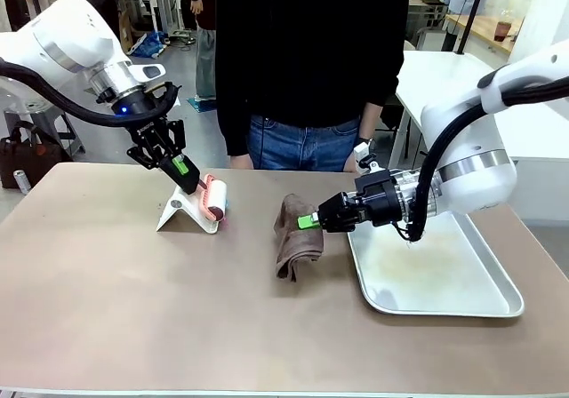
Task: Clean the surface of the table.
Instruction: Return the Lint Roller and towel to their original positions.
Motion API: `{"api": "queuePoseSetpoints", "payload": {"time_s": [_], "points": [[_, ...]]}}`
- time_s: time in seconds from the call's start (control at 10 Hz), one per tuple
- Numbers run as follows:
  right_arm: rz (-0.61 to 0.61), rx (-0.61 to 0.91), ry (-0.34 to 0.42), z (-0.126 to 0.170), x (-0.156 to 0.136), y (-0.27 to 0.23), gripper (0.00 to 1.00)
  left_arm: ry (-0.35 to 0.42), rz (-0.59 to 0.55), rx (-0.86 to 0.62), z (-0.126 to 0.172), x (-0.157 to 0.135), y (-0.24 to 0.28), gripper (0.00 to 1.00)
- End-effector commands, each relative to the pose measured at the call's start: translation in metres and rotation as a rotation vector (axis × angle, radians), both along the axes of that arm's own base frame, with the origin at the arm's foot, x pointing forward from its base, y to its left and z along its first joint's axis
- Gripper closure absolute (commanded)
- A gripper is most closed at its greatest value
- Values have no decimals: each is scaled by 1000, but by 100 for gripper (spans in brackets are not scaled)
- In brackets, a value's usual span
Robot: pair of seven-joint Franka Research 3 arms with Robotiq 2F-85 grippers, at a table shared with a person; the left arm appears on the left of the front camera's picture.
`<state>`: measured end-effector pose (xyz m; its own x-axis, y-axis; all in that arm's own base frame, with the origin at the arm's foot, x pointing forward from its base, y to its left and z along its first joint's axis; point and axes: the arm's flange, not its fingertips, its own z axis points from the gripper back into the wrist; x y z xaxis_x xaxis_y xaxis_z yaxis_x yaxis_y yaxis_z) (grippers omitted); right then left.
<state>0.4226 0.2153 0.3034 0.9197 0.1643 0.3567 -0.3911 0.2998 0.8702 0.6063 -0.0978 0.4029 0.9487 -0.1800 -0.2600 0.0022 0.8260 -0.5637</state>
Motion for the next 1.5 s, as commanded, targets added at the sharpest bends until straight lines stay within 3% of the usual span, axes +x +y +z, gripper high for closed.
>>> {"api": "queuePoseSetpoints", "payload": {"time_s": [0.0, 0.4, 1.4], "points": [[1, 6, 9, 5, 7, 1, 89, 6, -7, 24, 5, 5, -1, 78], [-4, 11, 21, 2, 9, 0, 89, -28, -21, 48, 0, -5, -4, 78], [-7, 17, 33, -5, 12, -1, 89, -30, -39, 46, -4, -14, 2, 78]]}}
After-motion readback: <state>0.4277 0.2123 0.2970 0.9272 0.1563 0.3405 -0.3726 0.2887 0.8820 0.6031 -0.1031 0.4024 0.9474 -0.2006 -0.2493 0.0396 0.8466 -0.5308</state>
